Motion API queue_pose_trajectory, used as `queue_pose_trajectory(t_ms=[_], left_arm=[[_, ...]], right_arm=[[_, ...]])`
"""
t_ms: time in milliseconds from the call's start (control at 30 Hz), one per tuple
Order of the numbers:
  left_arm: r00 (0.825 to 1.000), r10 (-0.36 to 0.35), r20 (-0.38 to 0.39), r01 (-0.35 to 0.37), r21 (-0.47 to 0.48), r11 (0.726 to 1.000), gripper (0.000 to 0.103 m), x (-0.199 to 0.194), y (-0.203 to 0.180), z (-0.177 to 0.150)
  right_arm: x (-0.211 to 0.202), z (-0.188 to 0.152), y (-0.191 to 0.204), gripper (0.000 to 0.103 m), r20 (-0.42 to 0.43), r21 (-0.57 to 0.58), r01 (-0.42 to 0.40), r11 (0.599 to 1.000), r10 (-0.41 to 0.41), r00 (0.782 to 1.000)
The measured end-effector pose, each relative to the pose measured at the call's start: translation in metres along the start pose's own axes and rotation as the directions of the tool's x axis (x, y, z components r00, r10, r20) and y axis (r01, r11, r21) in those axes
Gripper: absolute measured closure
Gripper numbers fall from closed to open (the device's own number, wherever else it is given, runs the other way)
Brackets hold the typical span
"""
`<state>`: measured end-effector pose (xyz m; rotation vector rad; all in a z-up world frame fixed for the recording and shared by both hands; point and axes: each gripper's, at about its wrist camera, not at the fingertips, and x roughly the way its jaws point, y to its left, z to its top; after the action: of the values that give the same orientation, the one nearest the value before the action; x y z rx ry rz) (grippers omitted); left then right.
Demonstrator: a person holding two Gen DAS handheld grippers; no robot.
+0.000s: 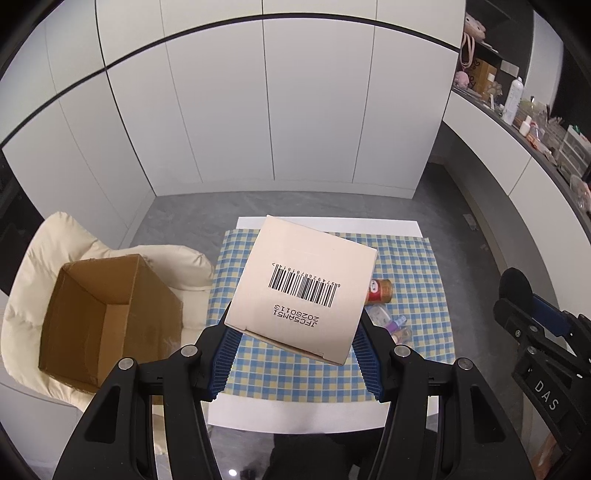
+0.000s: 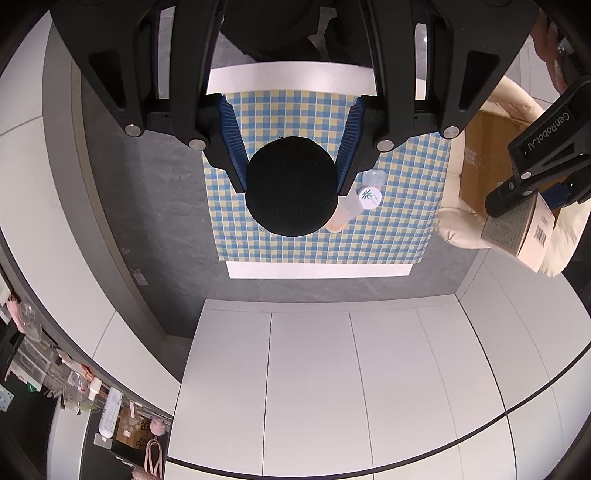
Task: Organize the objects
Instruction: 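Lift the white box with the left tool while the right tool lifts the black puck, then carry the white box and black puck over to the cardboard box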
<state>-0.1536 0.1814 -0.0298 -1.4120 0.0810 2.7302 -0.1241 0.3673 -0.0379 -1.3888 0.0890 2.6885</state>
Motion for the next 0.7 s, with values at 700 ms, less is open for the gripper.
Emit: queue_pose_trajectory(t_ms=[700], left_arm=[[1.000,0.005,-0.007,-0.005,0.022,1.000,0.045,-0.032,0.010,-0.074]], right_arm=[[-0.029,-0.073,0.001,0.054,-0.004,-0.009,-0.014,1.000,0.014,1.000]])
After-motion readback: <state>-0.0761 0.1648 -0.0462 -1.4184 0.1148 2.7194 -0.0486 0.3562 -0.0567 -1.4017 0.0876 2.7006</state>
